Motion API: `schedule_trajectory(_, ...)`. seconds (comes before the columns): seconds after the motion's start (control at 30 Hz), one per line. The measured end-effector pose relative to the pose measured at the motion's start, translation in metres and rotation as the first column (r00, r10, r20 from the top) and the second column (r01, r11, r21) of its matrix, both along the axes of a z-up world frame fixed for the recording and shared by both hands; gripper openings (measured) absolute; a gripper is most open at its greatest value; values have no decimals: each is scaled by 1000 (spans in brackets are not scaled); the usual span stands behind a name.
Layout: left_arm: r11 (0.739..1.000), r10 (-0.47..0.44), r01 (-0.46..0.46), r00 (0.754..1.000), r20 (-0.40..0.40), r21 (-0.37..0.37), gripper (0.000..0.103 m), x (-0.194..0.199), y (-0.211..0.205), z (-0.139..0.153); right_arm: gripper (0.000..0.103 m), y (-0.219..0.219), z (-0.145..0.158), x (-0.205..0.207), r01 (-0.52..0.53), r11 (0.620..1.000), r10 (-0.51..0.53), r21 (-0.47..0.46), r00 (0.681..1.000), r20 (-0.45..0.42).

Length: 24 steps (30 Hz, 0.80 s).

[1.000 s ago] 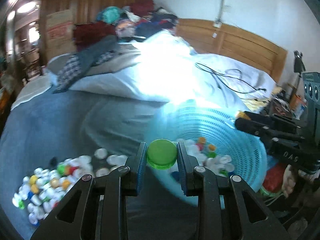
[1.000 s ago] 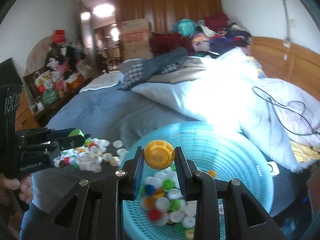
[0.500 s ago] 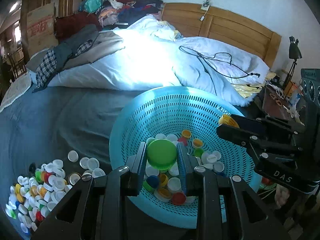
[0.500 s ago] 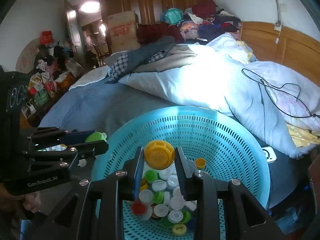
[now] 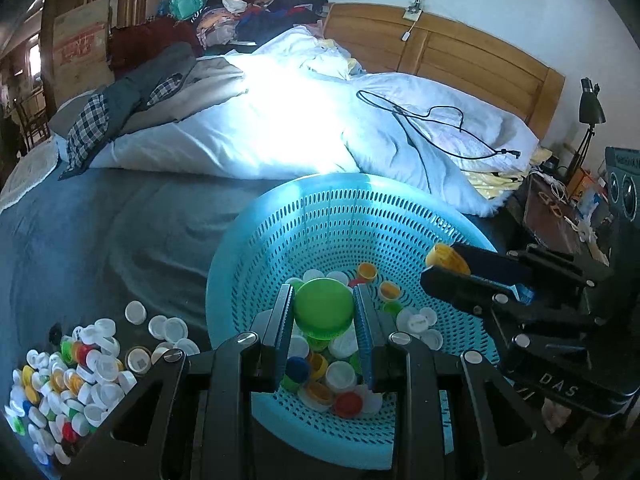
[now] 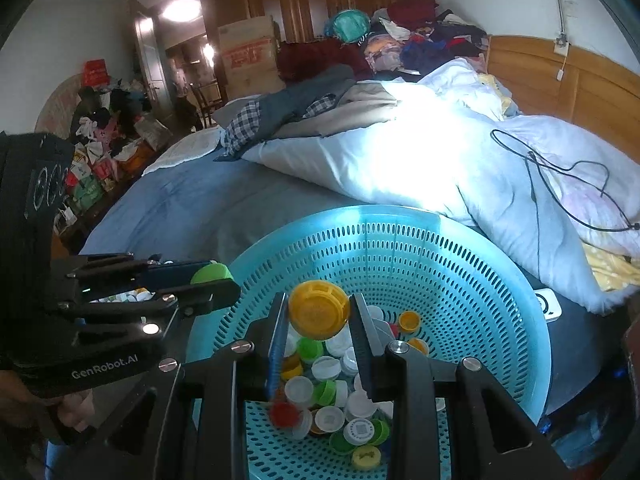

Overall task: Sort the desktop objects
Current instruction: 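Open both tools to drop the green and yellow caps into the basket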

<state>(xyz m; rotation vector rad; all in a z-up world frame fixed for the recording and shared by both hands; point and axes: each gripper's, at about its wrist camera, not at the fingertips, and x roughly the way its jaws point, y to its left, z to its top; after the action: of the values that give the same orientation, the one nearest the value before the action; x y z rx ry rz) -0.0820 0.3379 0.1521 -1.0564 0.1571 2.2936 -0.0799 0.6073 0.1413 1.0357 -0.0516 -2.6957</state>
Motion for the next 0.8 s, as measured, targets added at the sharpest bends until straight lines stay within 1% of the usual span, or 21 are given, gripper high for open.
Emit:
schedule_trajectory(0.37,1000,-6,6,1000,29,-17,25,-6,6,-14,33,3,-12,-5,8,1000,-8,0,999,31)
schedule_trajectory(0.63,1000,11,-11,1000,13,-24,26,-9,6,-13,33,2,-14,-6,15,1000,-15,3,999,35)
schedule_trajectory(0.67,1000,15,-15,1000,8,-26,32,-10,5,-13,33,2,-14,-7,15,1000,-15,5,999,34)
schedule_trajectory(0.7,999,24,-24,1000,3,-26,45,-10,3,-12,33,2,-14,-7,16,1000,-16,7,999,33)
schedule_trajectory(0.73,999,37,-37,999,-5,-26,51,-10,0,-12,34,3,-14,-7,23,1000,-23,11,999,30)
schedule_trajectory(0.77,998,53,-53,999,-14,-22,56,-10,-3,-11,41,3,-14,-7,32,999,-33,15,999,30)
schedule_trajectory(0.8,998,57,-57,998,-14,-17,56,-10,-7,-11,65,5,-14,-7,44,999,-44,13,999,28)
